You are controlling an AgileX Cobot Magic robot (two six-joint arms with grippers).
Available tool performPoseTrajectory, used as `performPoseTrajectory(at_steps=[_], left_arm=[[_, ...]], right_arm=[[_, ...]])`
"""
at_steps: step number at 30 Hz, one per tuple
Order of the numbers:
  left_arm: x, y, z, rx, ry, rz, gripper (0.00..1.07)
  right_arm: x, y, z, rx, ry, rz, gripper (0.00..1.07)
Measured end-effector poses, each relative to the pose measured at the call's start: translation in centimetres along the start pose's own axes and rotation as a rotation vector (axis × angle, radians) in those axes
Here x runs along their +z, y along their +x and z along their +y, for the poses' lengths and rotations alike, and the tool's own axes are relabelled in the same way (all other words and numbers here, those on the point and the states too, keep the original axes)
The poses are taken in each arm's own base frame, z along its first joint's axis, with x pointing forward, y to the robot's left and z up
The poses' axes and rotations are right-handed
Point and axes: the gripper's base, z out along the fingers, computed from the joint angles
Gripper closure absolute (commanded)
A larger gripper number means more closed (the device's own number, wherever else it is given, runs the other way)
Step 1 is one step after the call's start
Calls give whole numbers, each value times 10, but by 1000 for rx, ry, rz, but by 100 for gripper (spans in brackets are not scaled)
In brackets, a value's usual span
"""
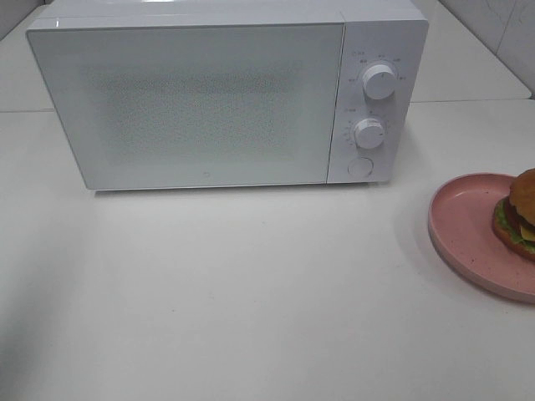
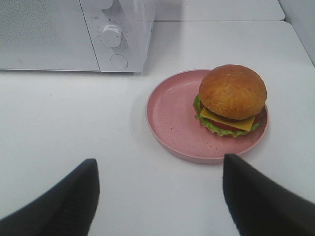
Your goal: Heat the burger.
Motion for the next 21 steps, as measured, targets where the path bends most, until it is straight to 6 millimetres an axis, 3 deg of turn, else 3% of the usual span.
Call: performPoseTrajectory(at_steps=[2,5,8,10,21], left_arm=[[-2,6,-1,1,2,-13,106],[-9,33,-2,8,1,-81,106],[-10,39,-3,10,1,-98,106],[-18,63,-4,21,-2,-194,106],[-23,114,-7,60,-8,-452,106]], right_arm=[[0,0,0,0,0,0,41],[0,0,0,0,0,0,41],[0,0,0,0,0,0,41],[0,0,0,0,0,0,41],[0,0,0,0,0,0,41]])
